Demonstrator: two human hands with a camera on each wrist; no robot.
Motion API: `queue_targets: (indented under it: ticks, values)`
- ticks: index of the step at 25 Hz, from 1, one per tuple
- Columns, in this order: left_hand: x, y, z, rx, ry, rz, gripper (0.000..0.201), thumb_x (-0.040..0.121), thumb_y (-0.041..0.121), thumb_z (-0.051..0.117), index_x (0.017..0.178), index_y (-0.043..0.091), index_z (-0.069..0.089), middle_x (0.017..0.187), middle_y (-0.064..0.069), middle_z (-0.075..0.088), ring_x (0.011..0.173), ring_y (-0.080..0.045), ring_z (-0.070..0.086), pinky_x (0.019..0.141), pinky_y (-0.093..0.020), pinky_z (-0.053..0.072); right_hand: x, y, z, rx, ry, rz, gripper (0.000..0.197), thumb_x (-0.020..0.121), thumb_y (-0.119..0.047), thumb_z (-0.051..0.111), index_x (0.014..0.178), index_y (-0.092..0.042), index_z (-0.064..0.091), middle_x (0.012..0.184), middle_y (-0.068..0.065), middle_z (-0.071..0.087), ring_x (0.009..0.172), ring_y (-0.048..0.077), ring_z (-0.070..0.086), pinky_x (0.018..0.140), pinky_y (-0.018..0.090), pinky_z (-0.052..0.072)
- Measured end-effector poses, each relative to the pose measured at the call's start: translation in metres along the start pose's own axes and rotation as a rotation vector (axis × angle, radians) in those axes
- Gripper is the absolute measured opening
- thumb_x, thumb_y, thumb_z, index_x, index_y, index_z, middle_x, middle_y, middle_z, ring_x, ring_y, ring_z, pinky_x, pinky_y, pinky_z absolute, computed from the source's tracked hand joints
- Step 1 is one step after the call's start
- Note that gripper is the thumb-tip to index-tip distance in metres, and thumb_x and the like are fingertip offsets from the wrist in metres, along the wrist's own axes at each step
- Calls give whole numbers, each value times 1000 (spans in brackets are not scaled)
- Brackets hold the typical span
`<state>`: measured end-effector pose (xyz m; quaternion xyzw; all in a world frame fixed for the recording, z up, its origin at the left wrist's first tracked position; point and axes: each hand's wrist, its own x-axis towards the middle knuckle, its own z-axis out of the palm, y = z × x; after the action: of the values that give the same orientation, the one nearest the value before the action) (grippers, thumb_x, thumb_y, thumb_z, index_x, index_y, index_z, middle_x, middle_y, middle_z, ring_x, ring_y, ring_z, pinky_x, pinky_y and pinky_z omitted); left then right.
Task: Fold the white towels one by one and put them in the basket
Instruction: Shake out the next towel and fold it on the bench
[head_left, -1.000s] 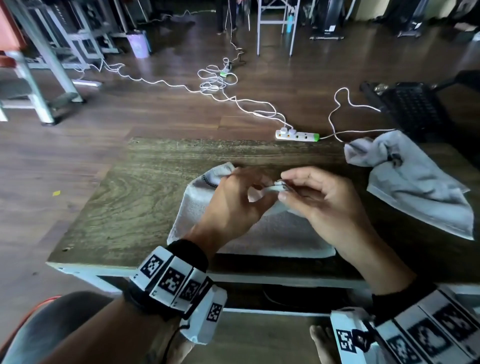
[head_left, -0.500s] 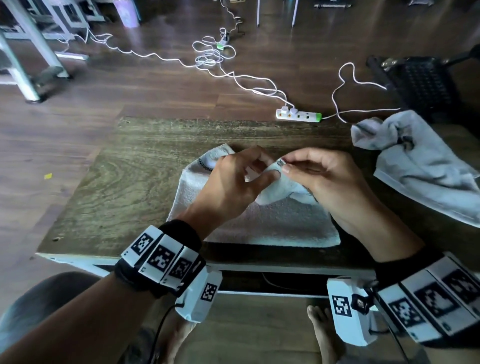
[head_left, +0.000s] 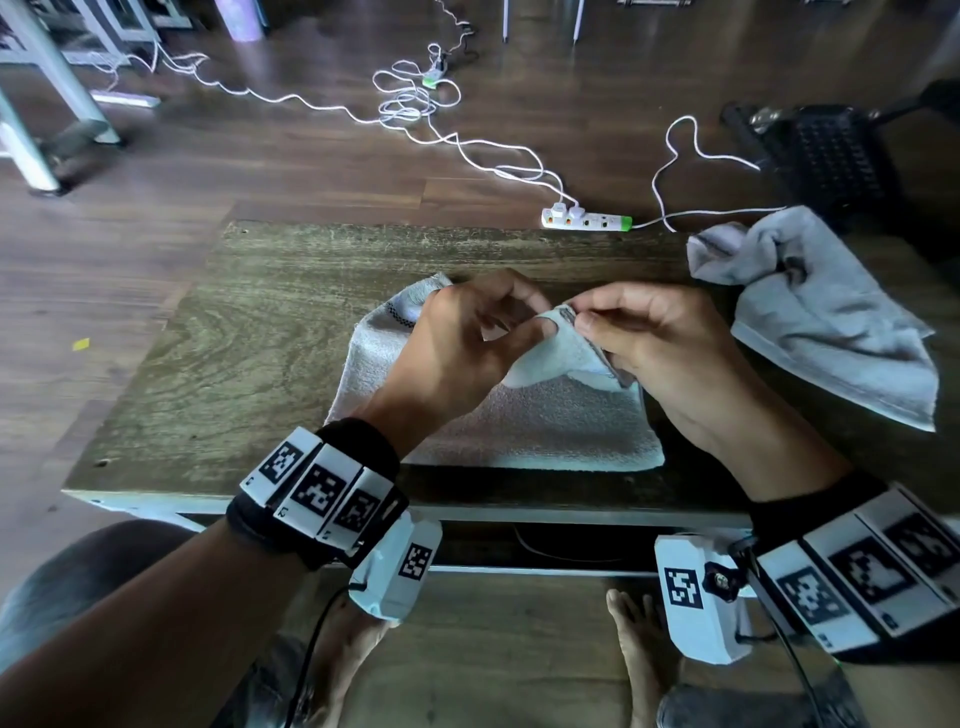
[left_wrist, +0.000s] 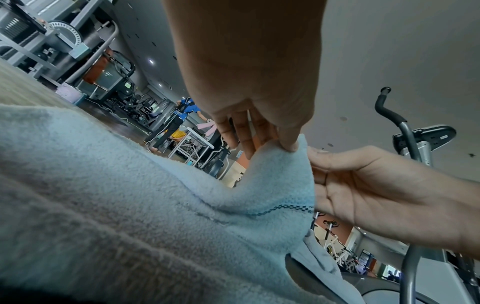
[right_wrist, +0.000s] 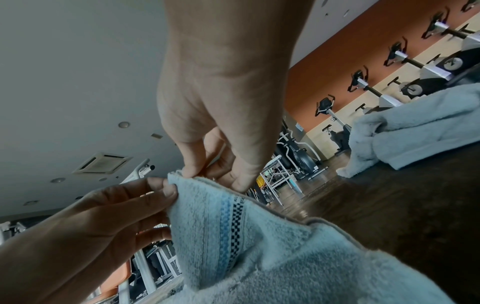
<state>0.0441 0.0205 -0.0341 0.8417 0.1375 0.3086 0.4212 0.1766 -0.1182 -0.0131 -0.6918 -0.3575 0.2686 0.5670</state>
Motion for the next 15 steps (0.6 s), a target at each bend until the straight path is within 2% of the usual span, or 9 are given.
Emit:
queue_targets:
  ticks: [4,7,11,15]
  values:
    - [-2,5,1,-34,3,3,7,90,16,70,92,10,68,80,1,70,74,-13,66,73,-28,53,-1,0,-2,4,16,6,12,92,-9,68,95,-17,77,70,-6,72,59,0,62,51,13,44]
    - [-3,7,2,-38,-22,9,5,90,15,68,91,10,66,81,0,69,77,-16,66,76,-34,54,-1,1,-3,-13,16,7,12,91,-11,69,96,-19,77,77,-4,75,70,5,68,61,17,49]
    - [-1,4,1,-37,-26,11,5,91,15,68,92,10,67,84,0,70,80,-16,67,78,-35,55,0,0,-2,1,23,15,13,91,-11,69,92,-21,77,80,-2,77,76,10,72,66,20,50]
    - [0,2,2,-37,10,-10,6,88,16,71,90,10,69,84,2,70,79,-13,67,76,-30,55,0,0,0,48,14,35,12,91,-11,70,90,-20,77,85,2,78,81,16,74,68,21,51]
